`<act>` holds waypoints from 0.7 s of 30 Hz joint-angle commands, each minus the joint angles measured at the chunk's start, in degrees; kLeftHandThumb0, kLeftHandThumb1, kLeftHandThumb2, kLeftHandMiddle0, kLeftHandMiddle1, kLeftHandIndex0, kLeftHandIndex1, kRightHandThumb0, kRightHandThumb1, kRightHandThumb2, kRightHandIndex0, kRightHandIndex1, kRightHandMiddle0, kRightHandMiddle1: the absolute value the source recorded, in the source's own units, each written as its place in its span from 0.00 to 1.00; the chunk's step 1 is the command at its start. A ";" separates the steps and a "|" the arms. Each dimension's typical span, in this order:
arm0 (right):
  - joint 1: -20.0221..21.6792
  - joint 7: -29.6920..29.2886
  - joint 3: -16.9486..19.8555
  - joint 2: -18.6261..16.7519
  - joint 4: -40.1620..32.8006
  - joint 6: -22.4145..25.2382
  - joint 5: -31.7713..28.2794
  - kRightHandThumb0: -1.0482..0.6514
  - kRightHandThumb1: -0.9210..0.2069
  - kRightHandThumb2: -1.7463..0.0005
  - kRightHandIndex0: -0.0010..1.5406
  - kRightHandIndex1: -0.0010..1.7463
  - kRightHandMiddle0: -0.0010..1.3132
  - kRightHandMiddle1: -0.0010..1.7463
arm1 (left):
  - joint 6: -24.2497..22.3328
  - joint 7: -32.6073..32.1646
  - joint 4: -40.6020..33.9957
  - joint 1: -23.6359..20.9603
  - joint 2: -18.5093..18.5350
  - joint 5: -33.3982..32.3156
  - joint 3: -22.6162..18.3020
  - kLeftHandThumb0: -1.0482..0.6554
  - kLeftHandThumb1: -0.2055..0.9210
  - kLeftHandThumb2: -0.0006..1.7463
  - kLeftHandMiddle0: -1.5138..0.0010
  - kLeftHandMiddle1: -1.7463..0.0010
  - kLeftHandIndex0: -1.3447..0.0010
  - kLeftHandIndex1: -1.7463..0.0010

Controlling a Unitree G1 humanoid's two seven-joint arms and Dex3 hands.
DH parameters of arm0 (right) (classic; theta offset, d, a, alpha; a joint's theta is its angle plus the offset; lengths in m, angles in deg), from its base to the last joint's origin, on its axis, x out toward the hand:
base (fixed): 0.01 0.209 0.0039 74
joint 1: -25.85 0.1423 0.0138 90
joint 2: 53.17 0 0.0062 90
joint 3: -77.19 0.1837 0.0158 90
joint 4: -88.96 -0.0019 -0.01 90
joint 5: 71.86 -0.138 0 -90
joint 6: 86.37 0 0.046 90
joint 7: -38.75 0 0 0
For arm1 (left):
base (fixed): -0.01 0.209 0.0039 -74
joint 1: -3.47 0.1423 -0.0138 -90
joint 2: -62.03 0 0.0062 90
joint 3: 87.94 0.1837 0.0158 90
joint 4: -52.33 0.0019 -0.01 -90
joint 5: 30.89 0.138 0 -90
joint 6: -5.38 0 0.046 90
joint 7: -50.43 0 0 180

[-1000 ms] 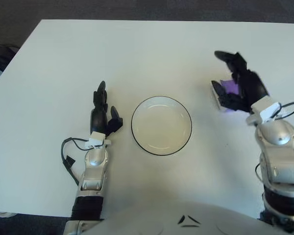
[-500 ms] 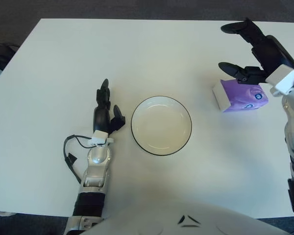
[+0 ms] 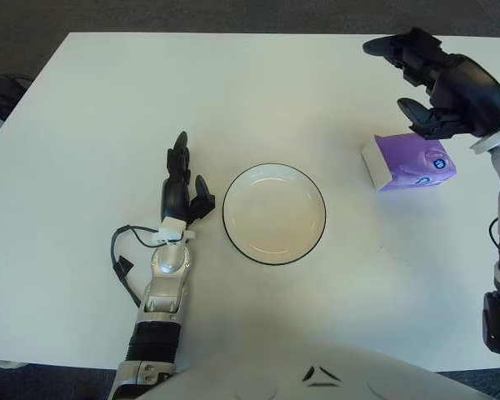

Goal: Put the tissue paper into the plate.

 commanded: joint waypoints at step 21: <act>10.60 21.36 -16.02 27.14 9.58 -29.27 22.68 0.00 0.00 0.87 0.00 0.00 0.00 0.00 | -5.56 0.46 3.13 2.61 -0.87 -0.34 0.27 0.13 1.00 0.57 0.90 1.00 1.00 0.85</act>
